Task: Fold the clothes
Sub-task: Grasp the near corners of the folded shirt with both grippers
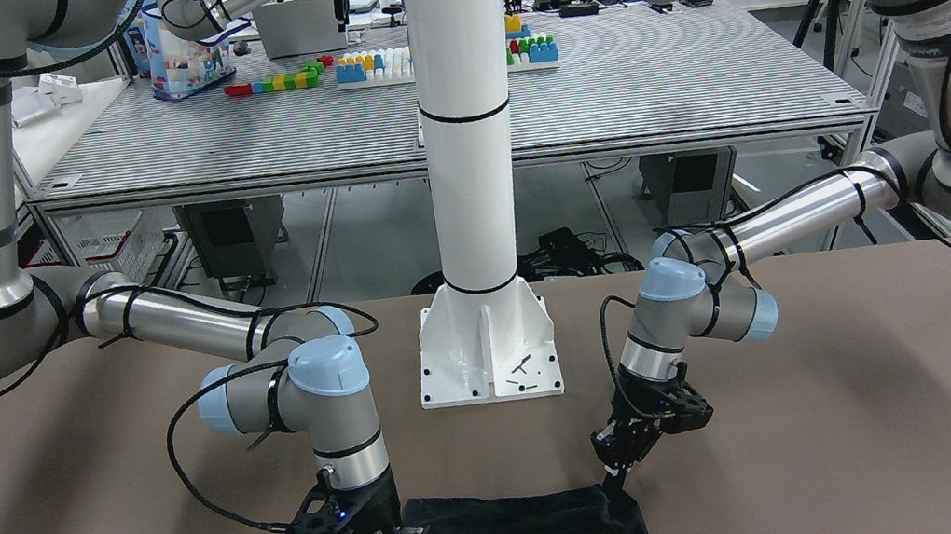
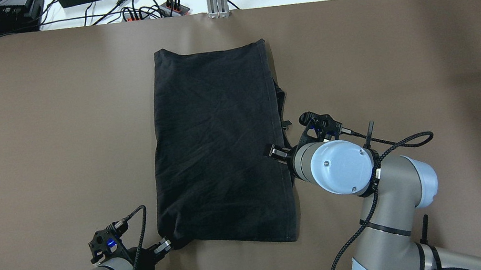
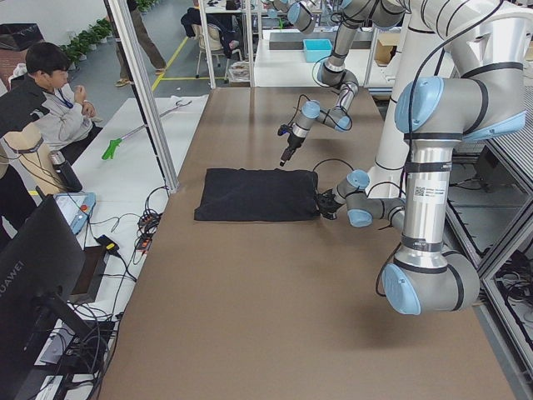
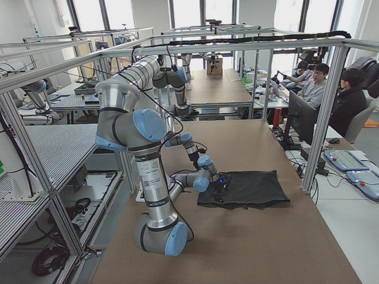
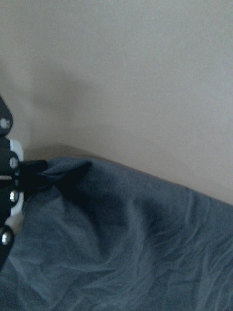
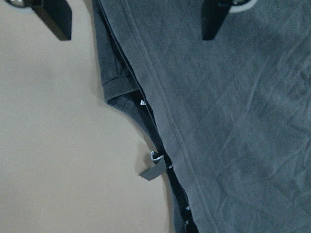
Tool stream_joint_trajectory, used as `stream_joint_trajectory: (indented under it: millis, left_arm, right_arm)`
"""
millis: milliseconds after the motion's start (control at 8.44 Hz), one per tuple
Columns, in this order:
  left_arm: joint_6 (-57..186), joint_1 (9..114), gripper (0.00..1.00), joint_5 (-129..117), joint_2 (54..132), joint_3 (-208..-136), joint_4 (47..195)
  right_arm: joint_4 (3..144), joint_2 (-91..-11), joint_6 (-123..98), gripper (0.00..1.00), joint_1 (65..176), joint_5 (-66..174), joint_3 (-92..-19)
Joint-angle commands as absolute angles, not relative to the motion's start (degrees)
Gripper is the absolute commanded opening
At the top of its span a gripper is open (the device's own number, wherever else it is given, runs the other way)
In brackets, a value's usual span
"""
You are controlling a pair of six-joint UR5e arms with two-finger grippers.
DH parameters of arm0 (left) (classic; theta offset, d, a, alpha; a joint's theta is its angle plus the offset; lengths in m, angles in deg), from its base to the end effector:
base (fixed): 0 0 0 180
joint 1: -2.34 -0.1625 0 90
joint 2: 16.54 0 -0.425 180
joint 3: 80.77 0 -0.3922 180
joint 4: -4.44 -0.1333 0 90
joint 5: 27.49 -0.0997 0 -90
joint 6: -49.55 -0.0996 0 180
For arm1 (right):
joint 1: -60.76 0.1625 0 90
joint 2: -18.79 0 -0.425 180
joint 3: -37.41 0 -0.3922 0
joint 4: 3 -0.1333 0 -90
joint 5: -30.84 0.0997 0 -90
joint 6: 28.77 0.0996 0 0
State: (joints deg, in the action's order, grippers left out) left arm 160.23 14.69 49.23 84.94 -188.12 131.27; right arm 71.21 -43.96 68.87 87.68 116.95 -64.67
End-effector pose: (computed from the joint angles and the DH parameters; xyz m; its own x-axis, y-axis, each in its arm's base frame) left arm 0.5113 -0.2718 0.3390 0.2310 -0.4024 -0.8858 0.5282 0.8165 -0.2332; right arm -0.5041 -0.4131 0.2668 0.4387 0.3715 0.8182 -0.5647 0.8223 -0.0706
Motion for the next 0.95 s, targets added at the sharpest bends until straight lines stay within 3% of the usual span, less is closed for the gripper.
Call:
stream_joint_trajectory:
  millis: [0,474,711,830]
  left_arm:
    - [159.95,14.83,0.0,49.15,84.89,-188.26,131.27]
    - [159.77,14.83,0.0,49.15,84.88,-188.17,131.27]
    - [159.77,14.83,0.0,49.15,84.8,-188.17,131.27]
    - [159.77,14.83,0.0,49.15,84.8,-188.17,131.27]
  right_arm:
    - [71.53,-44.57,72.2,0.93,84.86,114.44,-64.63]
    - [71.44,-46.95,81.08,0.89,79.05,109.16,-64.19]
    - [71.35,-46.42,88.88,0.67,78.69,108.36,-64.02]
    - [71.35,-46.42,90.04,0.63,78.69,108.01,-64.01]
